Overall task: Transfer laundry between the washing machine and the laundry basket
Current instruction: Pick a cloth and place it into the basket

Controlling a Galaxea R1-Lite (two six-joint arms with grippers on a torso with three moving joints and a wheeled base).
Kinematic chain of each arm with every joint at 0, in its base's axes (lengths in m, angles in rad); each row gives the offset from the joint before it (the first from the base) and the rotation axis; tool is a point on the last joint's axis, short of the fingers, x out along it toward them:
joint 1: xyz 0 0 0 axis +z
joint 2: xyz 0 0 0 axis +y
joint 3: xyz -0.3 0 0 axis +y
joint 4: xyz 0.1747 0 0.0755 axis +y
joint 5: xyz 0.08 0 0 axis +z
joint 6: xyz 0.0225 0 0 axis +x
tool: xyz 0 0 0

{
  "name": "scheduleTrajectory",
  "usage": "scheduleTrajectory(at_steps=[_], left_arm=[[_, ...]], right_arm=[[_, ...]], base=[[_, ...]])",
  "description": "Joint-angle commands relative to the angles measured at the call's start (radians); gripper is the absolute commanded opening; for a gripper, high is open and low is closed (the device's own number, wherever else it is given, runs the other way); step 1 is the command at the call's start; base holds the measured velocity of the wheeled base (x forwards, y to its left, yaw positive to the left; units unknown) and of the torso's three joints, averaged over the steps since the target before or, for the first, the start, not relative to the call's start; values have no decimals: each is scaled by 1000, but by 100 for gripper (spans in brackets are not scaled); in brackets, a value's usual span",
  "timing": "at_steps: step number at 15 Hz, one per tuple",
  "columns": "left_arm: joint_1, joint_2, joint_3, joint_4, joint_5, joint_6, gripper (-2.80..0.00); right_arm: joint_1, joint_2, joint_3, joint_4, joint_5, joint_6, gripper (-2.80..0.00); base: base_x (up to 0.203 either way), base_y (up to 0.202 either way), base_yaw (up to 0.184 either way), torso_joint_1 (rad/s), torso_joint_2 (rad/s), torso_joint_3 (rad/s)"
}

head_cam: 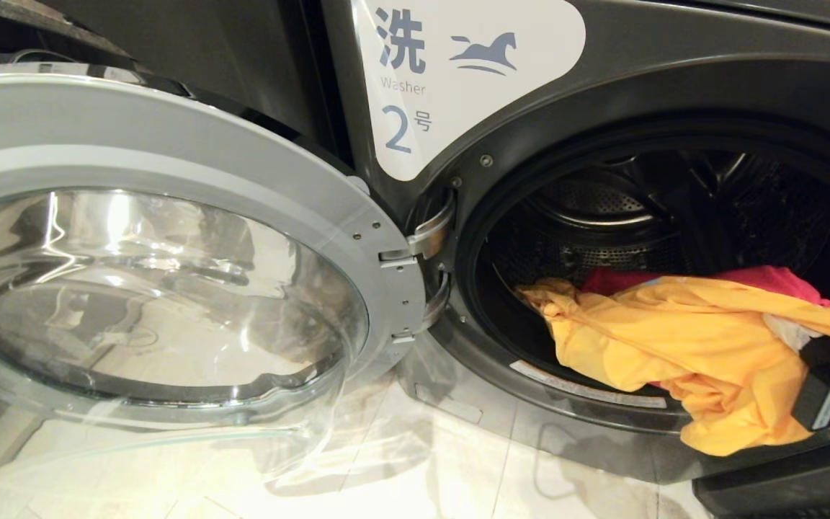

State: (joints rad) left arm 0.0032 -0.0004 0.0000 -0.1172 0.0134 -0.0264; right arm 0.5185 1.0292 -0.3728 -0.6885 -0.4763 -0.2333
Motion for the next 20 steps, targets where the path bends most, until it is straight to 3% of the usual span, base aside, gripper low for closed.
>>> scheduleTrajectory(at_steps=[1,8,12,15,20], left_arm=[[0,1,40,-1,0,0,-280],[0,0,40,-1,0,-1,-280],[0,0,40,-1,0,0,-280],[0,0,40,-1,0,0,-280],[0,0,40,-1,0,0,-280]], right_arm=[[12,-172,-1,146,9,0,-280],[20,-348,-72,442,81,-4,-280],[20,-356,-66,443,82,-63,-280],[20,-356,-63,445,82,-63,-280],[20,-357,-63,443,81,-64,-280]], base=[[0,0,0,0,0,0],[0,0,0,0,0,0],[0,0,0,0,0,0],[-1,2,-24,2,-1,2],[2,4,-165,3,0,4]])
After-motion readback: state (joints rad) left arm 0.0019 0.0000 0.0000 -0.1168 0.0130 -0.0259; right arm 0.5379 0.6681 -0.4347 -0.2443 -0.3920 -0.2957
